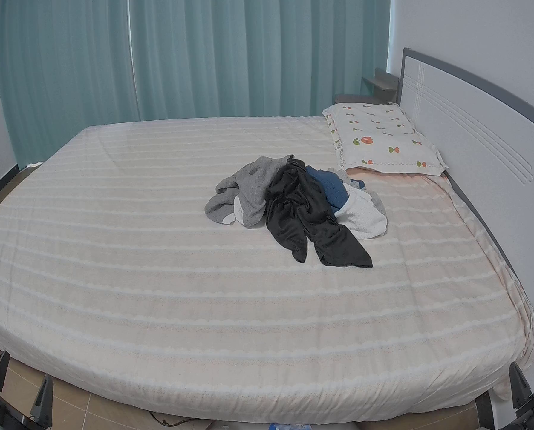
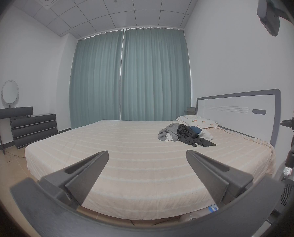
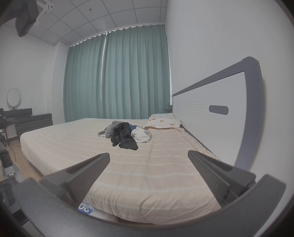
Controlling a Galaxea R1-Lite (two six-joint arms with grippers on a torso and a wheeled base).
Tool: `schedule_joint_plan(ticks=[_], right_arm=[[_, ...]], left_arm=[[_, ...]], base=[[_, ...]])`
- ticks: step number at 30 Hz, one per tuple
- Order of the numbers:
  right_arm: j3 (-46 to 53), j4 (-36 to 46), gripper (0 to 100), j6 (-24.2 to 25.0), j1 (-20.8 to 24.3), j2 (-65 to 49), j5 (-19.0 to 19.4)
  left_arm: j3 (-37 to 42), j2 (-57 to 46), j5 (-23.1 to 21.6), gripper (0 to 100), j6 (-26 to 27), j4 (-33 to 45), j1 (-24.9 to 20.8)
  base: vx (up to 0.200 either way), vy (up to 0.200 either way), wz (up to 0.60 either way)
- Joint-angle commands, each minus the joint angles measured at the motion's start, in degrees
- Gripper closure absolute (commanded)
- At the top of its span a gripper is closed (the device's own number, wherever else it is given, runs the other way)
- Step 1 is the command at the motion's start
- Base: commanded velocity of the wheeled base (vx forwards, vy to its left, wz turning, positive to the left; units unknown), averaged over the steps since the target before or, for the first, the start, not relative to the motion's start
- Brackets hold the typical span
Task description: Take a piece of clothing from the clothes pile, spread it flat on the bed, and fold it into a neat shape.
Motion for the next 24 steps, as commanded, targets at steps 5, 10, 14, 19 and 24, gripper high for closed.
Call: schedule_joint_plan(ticks=[5, 10, 14, 19, 24], right_arm=[[-10.4, -0.7, 0, 1.3, 0.2, 4.7, 4.0], [-13.6, -1.7, 0, -0.3, 0.5, 23.4, 6.9], [-11.7, -6.5, 0, 1.6, 2.6, 37.9, 7.1], [-16.5, -16.3, 0, 9.5, 7.6, 61.8, 7.1], [-22.8, -28.0, 0, 15.6, 9.9, 84.7, 6.1]], left_arm=[[0.8, -0.9, 0.0, 0, 0.0, 0.0, 0.0], [0.8, -0.9, 0.0, 0, 0.0, 0.0, 0.0], [0.8, -0.9, 0.0, 0, 0.0, 0.0, 0.0], [0.8, -0.9, 0.0, 0, 0.0, 0.0, 0.0], [0.8, -0.9, 0.0, 0, 0.0, 0.0, 0.0]], base=[[0.000, 0.000, 0.00], [0.000, 0.000, 0.00], [0.000, 0.000, 0.00], [0.000, 0.000, 0.00], [0.000, 0.000, 0.00]])
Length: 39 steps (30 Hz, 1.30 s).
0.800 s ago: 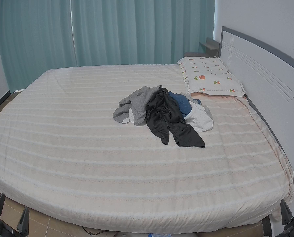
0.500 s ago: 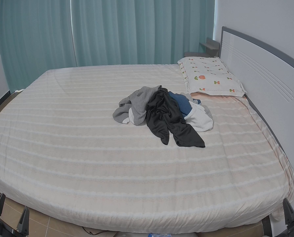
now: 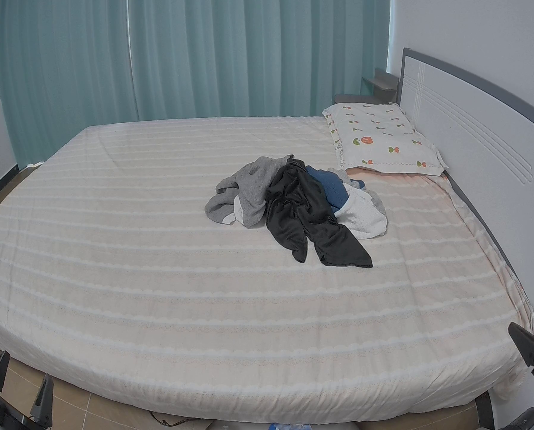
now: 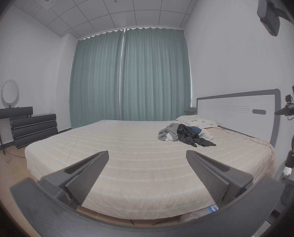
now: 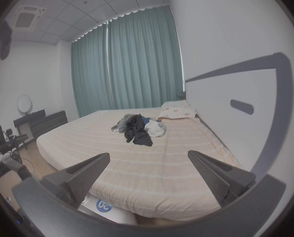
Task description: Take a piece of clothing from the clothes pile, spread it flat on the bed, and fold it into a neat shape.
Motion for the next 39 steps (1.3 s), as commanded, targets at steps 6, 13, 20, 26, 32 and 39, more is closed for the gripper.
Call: schedule_joint_plan(ticks=[6, 13, 20, 26, 32, 39], right_arm=[[-21.1, -27.6, 0, 17.3, 8.6, 69.9, -5.6], [-37.6, -27.5, 0, 22.7, 10.2, 87.1, -10.1], [-53.5, -24.0, 0, 25.1, 10.6, 101.1, -12.2], [-62.5, -21.0, 0, 25.3, 10.6, 108.3, -12.2], [-70.3, -17.8, 0, 25.4, 10.0, 113.7, -12.2], [-77.0, -15.4, 0, 26.2, 10.1, 117.0, -12.3]], left_arm=[[0.8, -0.9, 0.0, 0, 0.0, 0.0, 0.0], [0.8, -0.9, 0.0, 0, 0.0, 0.0, 0.0], [0.8, -0.9, 0.0, 0, 0.0, 0.0, 0.0], [0.8, -0.9, 0.0, 0, 0.0, 0.0, 0.0], [0.8, -0.9, 0.0, 0, 0.0, 0.0, 0.0], [0.8, -0.9, 0.0, 0, 0.0, 0.0, 0.0]], base=[[0.000, 0.000, 0.00], [0.000, 0.000, 0.00], [0.000, 0.000, 0.00], [0.000, 0.000, 0.00], [0.000, 0.000, 0.00], [0.000, 0.000, 0.00]])
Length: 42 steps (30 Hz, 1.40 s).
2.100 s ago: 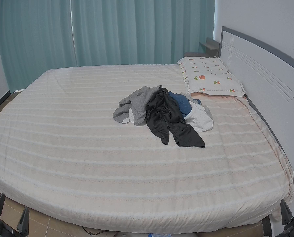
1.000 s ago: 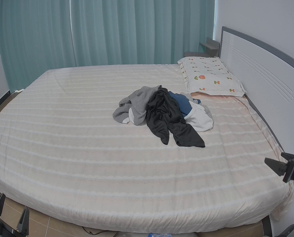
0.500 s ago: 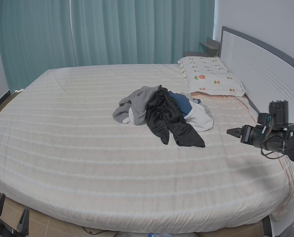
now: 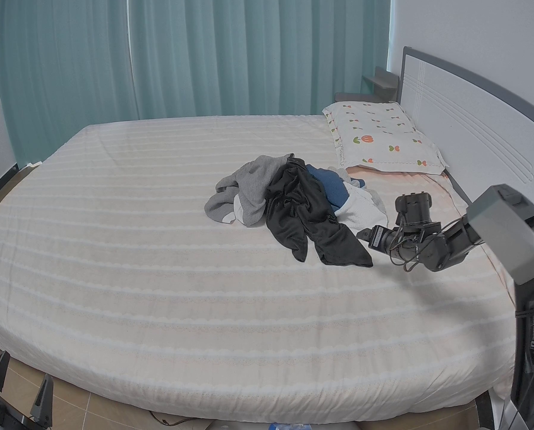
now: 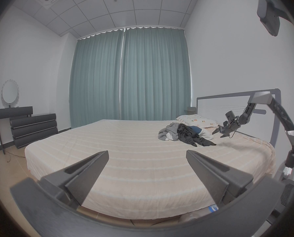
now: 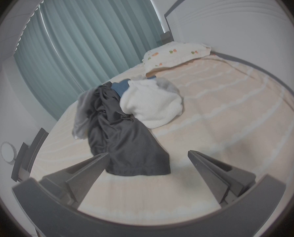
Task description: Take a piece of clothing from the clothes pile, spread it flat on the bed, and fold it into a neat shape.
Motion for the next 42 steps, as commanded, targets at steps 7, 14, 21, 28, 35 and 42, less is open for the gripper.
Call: schedule_joint_plan(ticks=[7, 14, 21, 28, 35, 42], right_arm=[[-15.1, 6.6, 0, 3.5, 0.9, 12.0, -0.6], [-20.1, 8.1, 0, 4.8, 1.9, 15.0, -0.7], [-20.4, 8.1, 100, 4.7, 2.5, 14.7, -0.7], [-19.2, 7.7, 100, 4.7, 2.2, 13.2, -0.6], [-9.0, 6.4, 100, 5.7, 2.1, 5.2, 3.2], [8.4, -3.3, 100, 13.4, 2.5, -7.5, 9.9]], left_arm=[[0.8, -0.9, 0.0, 0, 0.0, 0.0, 0.0], [0.8, -0.9, 0.0, 0, 0.0, 0.0, 0.0], [0.8, -0.9, 0.0, 0, 0.0, 0.0, 0.0], [0.8, -0.9, 0.0, 0, 0.0, 0.0, 0.0], [0.8, -0.9, 0.0, 0, 0.0, 0.0, 0.0], [0.8, -0.9, 0.0, 0, 0.0, 0.0, 0.0]], base=[[0.000, 0.000, 0.00], [0.000, 0.000, 0.00], [0.000, 0.000, 0.00], [0.000, 0.000, 0.00], [0.000, 0.000, 0.00], [0.000, 0.000, 0.00]])
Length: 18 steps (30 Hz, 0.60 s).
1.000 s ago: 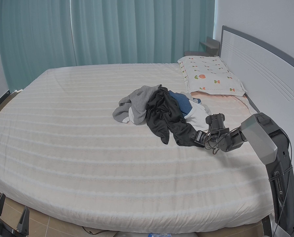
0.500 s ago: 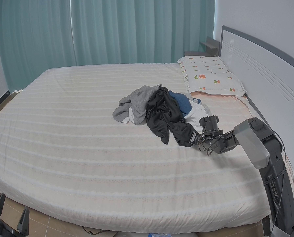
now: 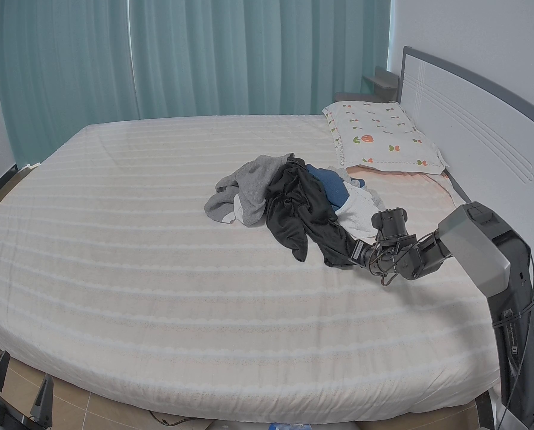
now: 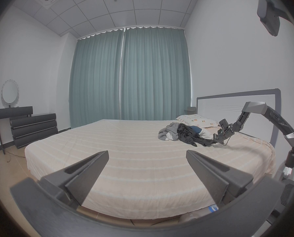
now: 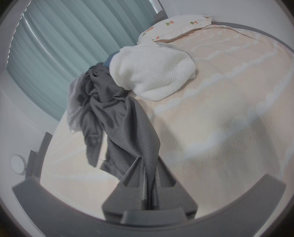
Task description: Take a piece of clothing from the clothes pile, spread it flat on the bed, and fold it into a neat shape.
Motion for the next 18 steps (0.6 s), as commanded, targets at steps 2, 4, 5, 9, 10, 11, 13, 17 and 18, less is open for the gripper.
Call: schedule_joint_plan(ticks=[2, 4, 5, 9, 10, 11, 13, 17, 18], right_arm=[[16.4, -8.4, 100, 5.3, 0.5, -15.3, 6.2], [21.8, -11.6, 100, 6.2, 0.6, -19.0, 8.0], [27.0, -14.9, 100, 6.9, 0.9, -22.7, 9.7], [36.9, -22.4, 100, 9.0, 1.4, -31.2, 13.9], [37.2, -22.7, 100, 9.0, 1.4, -31.4, 14.1], [40.9, -26.4, 100, 10.4, 1.5, -34.9, 16.4], [42.9, -29.1, 100, 11.2, 2.3, -37.8, 17.1], [42.2, -31.8, 100, 11.2, 2.7, -45.1, 17.1], [41.8, -31.7, 100, 11.2, 2.8, -46.9, 17.3]], left_arm=[[0.8, -1.0, 0.0, 0, 0.0, 0.0, 0.0], [0.8, -1.0, 0.0, 0, 0.0, 0.0, 0.0], [0.8, -1.0, 0.0, 0, 0.0, 0.0, 0.0], [0.8, -1.0, 0.0, 0, 0.0, 0.0, 0.0], [0.8, -1.0, 0.0, 0, 0.0, 0.0, 0.0], [0.8, -1.0, 0.0, 0, 0.0, 0.0, 0.0], [0.8, -1.0, 0.0, 0, 0.0, 0.0, 0.0], [0.8, -1.0, 0.0, 0, 0.0, 0.0, 0.0], [0.8, -1.0, 0.0, 0, 0.1, 0.0, 0.0]], base=[[0.000, 0.000, 0.00], [0.000, 0.000, 0.00], [0.000, 0.000, 0.00], [0.000, 0.000, 0.00], [0.000, 0.000, 0.00], [0.000, 0.000, 0.00], [0.000, 0.000, 0.00], [0.000, 0.000, 0.00], [0.000, 0.000, 0.00]])
